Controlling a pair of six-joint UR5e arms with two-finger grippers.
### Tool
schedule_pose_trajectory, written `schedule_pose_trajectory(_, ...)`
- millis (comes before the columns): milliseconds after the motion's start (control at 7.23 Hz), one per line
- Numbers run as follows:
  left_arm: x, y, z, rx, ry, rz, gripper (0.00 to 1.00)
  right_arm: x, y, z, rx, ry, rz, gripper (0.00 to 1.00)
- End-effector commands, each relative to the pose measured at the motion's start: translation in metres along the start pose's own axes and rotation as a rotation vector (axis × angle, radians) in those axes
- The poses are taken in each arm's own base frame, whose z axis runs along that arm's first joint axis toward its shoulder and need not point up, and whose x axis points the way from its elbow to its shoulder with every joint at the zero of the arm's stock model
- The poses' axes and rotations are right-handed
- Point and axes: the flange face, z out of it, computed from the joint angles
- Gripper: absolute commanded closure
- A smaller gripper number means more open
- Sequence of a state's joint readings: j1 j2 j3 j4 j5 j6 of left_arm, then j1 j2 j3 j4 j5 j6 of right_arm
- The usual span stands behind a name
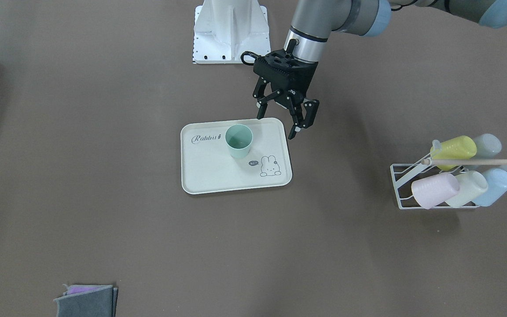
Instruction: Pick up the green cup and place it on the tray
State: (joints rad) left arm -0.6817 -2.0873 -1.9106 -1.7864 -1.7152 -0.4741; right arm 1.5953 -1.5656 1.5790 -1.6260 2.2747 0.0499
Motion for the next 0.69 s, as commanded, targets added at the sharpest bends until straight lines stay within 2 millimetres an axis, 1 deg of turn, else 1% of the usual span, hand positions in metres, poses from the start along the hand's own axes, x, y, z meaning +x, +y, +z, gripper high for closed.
schedule_pose_trajectory(0,-0.112,0.002,-0.021,-0.178,-0.046,-0.17,0.02,0.002,0.0,0.002,-0.004,0.002,0.0,0.0)
schedule_pose_trajectory(138,-0.163,-0.002,-0.04,-0.203,-0.121,-0.244,0.02,0.002,0.0,0.002,-0.004,0.002,0.0,0.0)
schedule_pose_trajectory(277,-0.216,-0.004,-0.072,-0.23,-0.13,-0.349,0.02,0.001,0.0,0.002,-0.003,0.001,-0.001,0.0)
schedule_pose_trajectory(415,-0.254,0.007,-0.081,-0.275,-0.133,-0.435,0.02,0.002,0.0,0.002,-0.004,0.003,-0.002,0.0)
schedule_pose_trajectory(554,-0.299,0.047,-0.073,-0.329,-0.178,-0.473,0.02,0.002,0.0,0.003,-0.005,0.003,-0.001,0.0)
